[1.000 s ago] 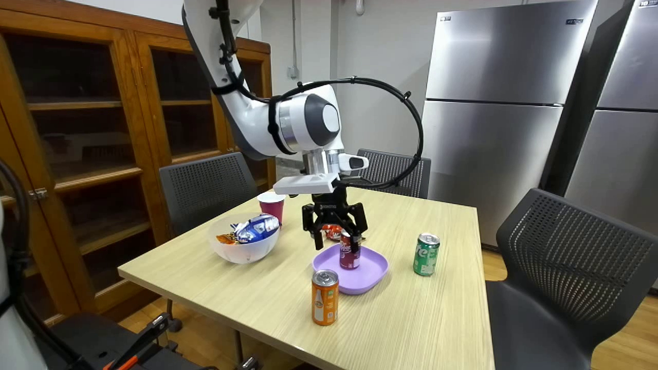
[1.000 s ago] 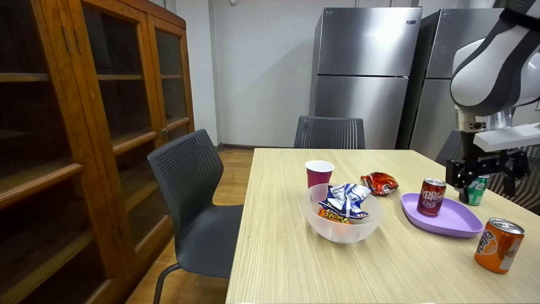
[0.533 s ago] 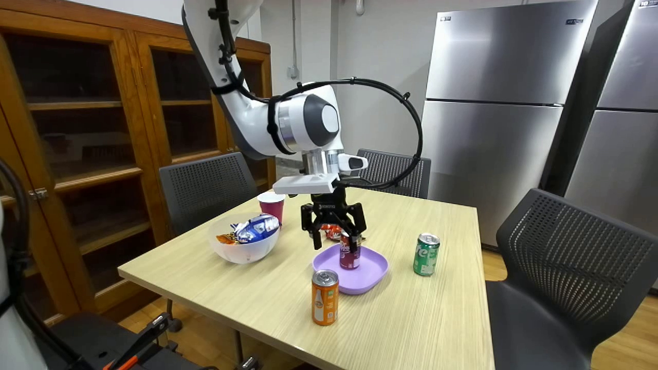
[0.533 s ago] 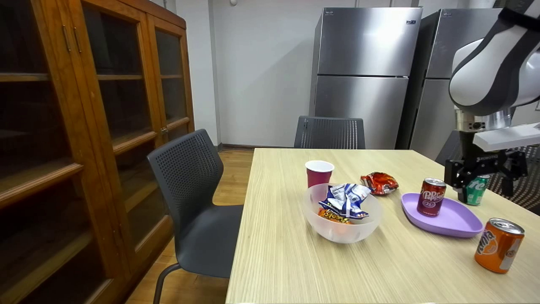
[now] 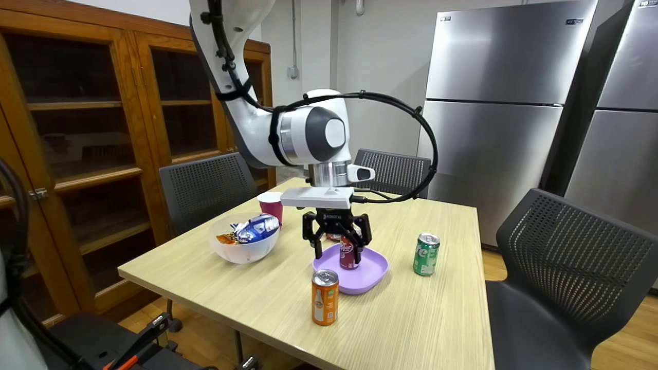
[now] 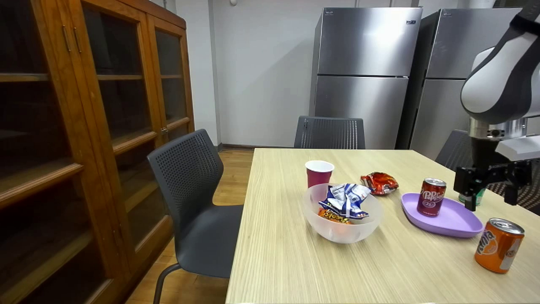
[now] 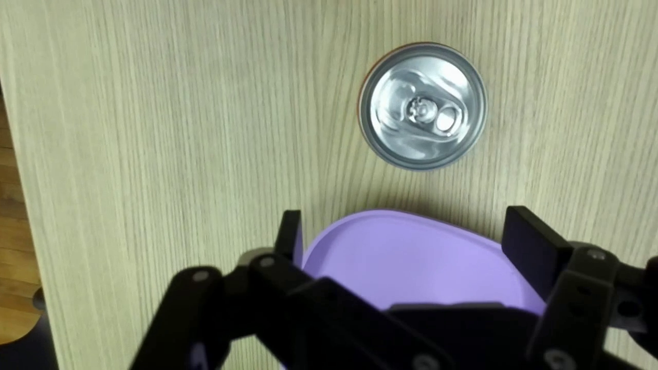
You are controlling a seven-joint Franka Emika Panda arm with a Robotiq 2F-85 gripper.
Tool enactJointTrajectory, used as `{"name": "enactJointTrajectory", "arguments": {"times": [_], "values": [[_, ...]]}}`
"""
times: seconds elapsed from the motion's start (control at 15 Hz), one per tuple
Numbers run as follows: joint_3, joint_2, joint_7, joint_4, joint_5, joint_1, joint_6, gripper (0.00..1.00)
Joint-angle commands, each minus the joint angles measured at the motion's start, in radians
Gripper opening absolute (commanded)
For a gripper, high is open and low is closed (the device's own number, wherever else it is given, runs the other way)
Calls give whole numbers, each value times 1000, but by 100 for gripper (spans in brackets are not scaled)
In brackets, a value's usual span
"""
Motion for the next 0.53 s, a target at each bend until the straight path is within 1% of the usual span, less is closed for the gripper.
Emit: {"name": "enactJointTrajectory", "arguments": {"times": [0.0, 0.47], "values": [[33, -6, -126, -35, 36, -49, 38, 100], [63, -7, -288, -81, 90, -86, 24, 100]]}}
